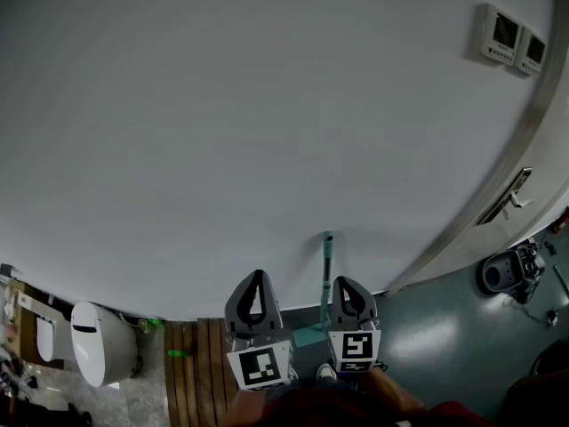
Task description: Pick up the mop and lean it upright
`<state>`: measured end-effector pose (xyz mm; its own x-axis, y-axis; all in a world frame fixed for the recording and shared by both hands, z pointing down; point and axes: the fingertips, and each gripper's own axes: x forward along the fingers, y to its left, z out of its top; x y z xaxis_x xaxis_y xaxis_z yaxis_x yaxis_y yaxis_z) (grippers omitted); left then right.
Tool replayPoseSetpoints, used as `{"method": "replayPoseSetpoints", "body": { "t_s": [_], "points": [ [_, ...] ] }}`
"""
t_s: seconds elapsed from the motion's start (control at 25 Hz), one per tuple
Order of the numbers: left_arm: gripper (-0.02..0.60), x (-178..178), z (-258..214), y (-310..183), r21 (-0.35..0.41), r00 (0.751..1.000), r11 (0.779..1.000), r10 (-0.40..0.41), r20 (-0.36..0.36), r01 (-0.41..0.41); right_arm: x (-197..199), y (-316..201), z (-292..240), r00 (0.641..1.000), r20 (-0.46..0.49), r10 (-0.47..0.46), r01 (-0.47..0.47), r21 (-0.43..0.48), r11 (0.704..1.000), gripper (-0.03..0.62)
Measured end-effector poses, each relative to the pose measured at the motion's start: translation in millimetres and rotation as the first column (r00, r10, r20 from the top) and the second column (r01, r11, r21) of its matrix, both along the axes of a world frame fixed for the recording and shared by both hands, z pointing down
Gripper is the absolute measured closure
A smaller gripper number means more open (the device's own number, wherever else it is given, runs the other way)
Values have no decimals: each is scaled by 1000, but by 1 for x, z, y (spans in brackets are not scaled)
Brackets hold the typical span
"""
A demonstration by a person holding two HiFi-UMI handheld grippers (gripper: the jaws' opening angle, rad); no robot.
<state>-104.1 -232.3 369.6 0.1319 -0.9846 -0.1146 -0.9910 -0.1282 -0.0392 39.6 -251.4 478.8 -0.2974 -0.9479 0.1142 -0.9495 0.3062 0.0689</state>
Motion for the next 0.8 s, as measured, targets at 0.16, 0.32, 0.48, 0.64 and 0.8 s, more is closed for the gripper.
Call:
{"method": "replayPoseSetpoints", "body": {
  "t_s": [0.16,0.32,0.48,0.64,0.8],
  "points": [
    [568,-1,1,0,-4,1000,1000,-1,-6,1,-3,2,-31,999,36,-11,9,43,999,577],
    [568,-2,5,1,0,1000,1000,0,-8,0,-5,5,-67,997,73,-39,32,98,995,577],
    [568,-1,4,2,-2,1000,1000,2,-7,-2,-5,7,-88,992,106,-66,53,126,991,577],
    [568,-2,4,3,-8,1000,1000,4,-7,-4,-5,10,-95,993,102,-66,52,140,989,577],
    [568,-1,6,2,-12,1000,1000,7,-9,-7,-5,9,-91,992,112,-63,49,125,991,577]
  ]
}}
